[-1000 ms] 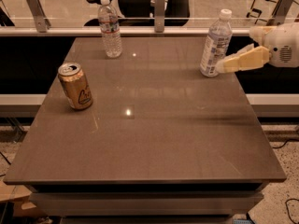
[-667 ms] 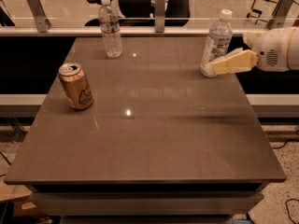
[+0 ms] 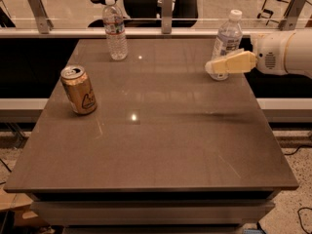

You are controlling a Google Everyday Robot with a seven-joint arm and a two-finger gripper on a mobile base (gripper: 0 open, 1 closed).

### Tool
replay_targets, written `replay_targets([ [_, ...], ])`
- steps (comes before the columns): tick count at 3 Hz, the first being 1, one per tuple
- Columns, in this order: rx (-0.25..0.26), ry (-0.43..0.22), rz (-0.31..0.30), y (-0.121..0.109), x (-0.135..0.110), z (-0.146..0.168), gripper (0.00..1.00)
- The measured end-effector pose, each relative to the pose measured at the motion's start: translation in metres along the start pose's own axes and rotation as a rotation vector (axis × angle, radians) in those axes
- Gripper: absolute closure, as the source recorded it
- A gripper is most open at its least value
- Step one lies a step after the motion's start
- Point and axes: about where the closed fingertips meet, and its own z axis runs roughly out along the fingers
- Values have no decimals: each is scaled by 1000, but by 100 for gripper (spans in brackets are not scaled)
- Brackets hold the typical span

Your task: Move blue plastic bottle near water bottle

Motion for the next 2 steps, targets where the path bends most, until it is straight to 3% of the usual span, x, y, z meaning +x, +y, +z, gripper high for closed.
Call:
replay_targets([
  [2, 73, -64, -19, -32, -10, 4, 0],
])
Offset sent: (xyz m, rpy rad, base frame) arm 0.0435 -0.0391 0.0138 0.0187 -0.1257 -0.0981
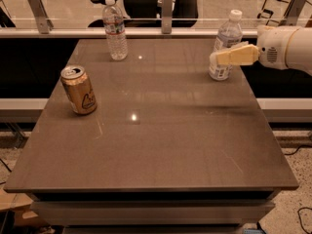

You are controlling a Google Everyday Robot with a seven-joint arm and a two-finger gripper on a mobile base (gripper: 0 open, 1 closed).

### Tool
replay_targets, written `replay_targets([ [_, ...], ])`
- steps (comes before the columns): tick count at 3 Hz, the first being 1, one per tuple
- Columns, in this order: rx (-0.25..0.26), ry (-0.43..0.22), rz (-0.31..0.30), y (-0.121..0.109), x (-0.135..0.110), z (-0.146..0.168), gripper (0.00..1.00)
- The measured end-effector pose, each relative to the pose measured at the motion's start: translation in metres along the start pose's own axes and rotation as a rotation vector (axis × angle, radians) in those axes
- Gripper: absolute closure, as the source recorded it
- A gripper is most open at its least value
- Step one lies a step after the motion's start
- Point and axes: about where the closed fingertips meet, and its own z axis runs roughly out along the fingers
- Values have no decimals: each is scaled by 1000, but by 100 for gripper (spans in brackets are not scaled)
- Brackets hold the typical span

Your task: Move blue plastic bottle near water bottle

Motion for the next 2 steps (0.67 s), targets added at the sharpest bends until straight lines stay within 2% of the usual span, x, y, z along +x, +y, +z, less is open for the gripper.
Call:
replay_targets([
  [1, 20, -40, 4, -21, 0, 14, 0],
  [2, 20, -41, 4, -21, 0, 14, 0],
])
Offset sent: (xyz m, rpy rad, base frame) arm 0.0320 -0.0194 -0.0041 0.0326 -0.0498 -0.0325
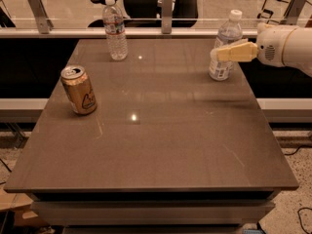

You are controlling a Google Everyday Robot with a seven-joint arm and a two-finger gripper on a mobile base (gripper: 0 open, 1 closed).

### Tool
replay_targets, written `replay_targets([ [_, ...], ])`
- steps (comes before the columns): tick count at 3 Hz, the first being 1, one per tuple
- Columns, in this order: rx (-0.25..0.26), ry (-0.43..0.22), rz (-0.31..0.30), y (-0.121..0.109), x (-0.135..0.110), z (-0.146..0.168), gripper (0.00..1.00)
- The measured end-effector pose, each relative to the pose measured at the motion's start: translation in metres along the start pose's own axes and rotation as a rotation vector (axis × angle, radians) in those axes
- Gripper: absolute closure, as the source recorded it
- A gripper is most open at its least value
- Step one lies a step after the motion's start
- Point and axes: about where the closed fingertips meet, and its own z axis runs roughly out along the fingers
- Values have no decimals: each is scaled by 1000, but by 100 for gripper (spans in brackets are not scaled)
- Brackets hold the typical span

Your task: Move blue plastic bottle near water bottle

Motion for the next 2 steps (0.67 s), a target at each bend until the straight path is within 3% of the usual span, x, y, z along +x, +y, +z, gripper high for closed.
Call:
replay_targets([
  [2, -5, -40, 30, -1, -3, 17, 0],
])
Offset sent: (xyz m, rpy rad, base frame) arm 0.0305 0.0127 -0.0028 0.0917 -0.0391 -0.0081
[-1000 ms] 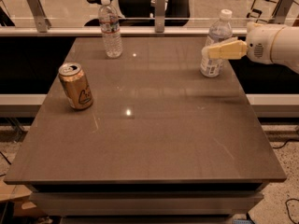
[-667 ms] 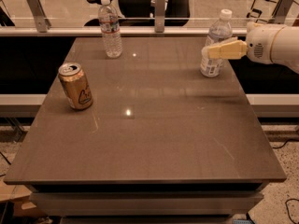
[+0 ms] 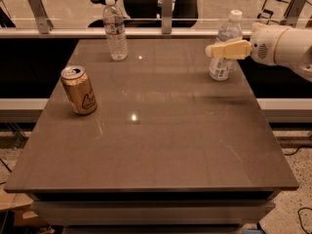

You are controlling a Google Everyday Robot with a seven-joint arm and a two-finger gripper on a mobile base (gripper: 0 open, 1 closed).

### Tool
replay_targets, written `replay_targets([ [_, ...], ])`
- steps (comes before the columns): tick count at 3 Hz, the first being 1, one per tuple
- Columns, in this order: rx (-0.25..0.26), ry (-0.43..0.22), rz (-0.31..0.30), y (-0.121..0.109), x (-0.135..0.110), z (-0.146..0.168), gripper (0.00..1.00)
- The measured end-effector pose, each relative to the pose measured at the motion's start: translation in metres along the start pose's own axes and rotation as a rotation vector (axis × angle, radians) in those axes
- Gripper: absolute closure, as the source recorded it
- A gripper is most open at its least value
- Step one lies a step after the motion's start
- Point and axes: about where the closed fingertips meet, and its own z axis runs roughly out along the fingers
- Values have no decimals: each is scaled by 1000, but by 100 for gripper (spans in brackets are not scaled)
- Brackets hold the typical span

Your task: Move blue plastic bottle near water bottle

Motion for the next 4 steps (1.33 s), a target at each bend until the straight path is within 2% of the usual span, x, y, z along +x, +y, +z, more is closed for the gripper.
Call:
replay_targets([
  [1, -15, -43, 17, -1, -2, 12, 0],
  [2, -50, -79, 39, 1, 0, 25, 18],
  [4, -103, -119, 67, 6, 5, 40, 64],
])
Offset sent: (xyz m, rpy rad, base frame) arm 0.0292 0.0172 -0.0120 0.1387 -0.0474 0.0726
